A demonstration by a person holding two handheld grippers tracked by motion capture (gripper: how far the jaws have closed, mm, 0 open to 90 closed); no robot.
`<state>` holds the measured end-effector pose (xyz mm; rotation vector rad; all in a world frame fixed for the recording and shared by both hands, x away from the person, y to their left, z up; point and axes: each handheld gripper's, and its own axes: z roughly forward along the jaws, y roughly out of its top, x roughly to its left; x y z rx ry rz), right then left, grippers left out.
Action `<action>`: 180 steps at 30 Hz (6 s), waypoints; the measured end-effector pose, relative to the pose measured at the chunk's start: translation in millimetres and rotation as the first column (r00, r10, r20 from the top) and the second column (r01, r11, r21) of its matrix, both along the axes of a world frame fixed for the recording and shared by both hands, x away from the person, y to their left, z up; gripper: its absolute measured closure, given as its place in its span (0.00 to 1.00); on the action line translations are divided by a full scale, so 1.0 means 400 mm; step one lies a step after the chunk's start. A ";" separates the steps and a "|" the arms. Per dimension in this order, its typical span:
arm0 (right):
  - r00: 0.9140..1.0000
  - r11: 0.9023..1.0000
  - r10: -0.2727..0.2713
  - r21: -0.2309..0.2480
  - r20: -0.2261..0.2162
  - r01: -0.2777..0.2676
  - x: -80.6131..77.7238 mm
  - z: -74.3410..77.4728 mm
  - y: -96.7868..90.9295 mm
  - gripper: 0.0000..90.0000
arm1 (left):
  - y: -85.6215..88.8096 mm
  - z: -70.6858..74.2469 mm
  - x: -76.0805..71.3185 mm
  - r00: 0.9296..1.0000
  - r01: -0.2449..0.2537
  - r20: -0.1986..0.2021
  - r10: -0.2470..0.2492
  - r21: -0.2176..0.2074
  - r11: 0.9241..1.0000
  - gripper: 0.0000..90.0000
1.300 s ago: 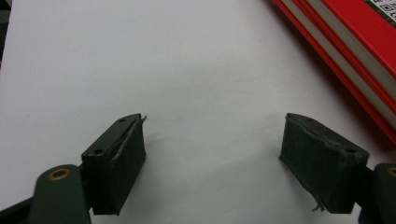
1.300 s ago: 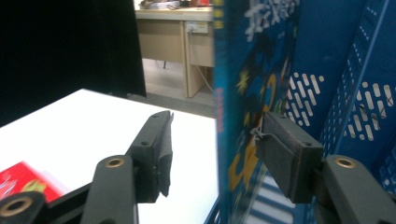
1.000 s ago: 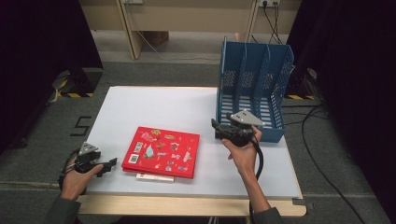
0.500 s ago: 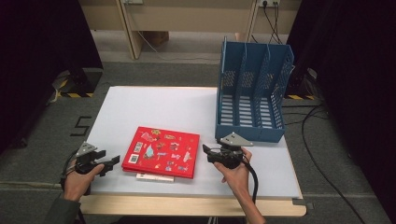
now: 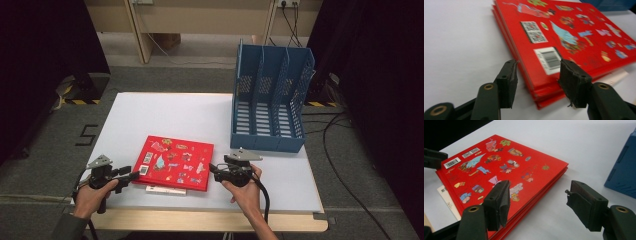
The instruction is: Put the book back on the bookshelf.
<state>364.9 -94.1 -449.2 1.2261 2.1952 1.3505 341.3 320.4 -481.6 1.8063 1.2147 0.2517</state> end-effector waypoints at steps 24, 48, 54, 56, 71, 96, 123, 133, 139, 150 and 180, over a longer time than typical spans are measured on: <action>0.997 0.999 -0.003 -0.039 -0.072 0.000 0.018 -0.028 0.007 0.34 | -0.086 0.018 -0.035 0.996 0.081 0.016 -0.082 0.065 0.995 0.57; 0.985 1.000 0.025 -0.014 -0.170 -0.027 0.036 -0.064 0.017 0.29 | -0.095 0.016 -0.043 0.998 0.064 -0.007 -0.063 0.057 0.996 0.60; 0.983 0.999 0.033 -0.010 -0.181 -0.035 0.037 -0.068 0.020 0.28 | -0.095 0.016 -0.043 0.998 0.063 -0.007 -0.063 0.061 0.996 0.60; 0.981 0.999 0.035 -0.006 -0.192 -0.037 0.037 -0.068 0.022 0.27 | -0.095 0.016 -0.043 0.998 0.063 -0.007 -0.063 0.061 0.996 0.60; 0.980 1.000 0.023 -0.003 -0.200 -0.024 0.034 -0.065 0.039 0.26 | -0.095 0.012 -0.047 0.999 0.051 0.000 -0.051 0.050 0.997 0.60; 0.998 0.998 -0.033 0.053 -0.053 0.036 0.038 0.054 0.037 0.41 | -0.109 0.004 -0.044 1.000 0.004 -0.016 -0.005 -0.044 0.999 0.60; 0.998 0.988 -0.030 0.152 -0.051 0.038 0.061 0.095 0.022 0.47 | -0.114 -0.001 -0.036 0.999 0.005 -0.033 -0.008 -0.090 0.996 0.59; 0.984 0.990 -0.058 0.119 -0.168 0.078 0.081 -0.003 -0.006 0.47 | -0.126 -0.001 -0.041 1.000 0.010 -0.001 -0.010 -0.029 1.000 0.61; 0.982 0.994 -0.058 0.086 -0.180 0.075 0.085 -0.020 -0.006 0.47 | -0.130 0.001 -0.043 1.000 0.015 0.009 -0.015 -0.004 1.000 0.63; 0.979 0.998 -0.052 0.025 -0.199 0.058 0.089 -0.040 0.001 0.44 | -0.131 0.001 -0.044 1.000 0.015 0.011 -0.015 -0.001 1.000 0.63; 0.954 0.988 -0.036 0.131 -0.299 0.079 0.090 -0.045 -0.006 0.32 | -0.129 -0.001 -0.044 1.000 0.000 0.007 0.000 -0.022 1.000 0.62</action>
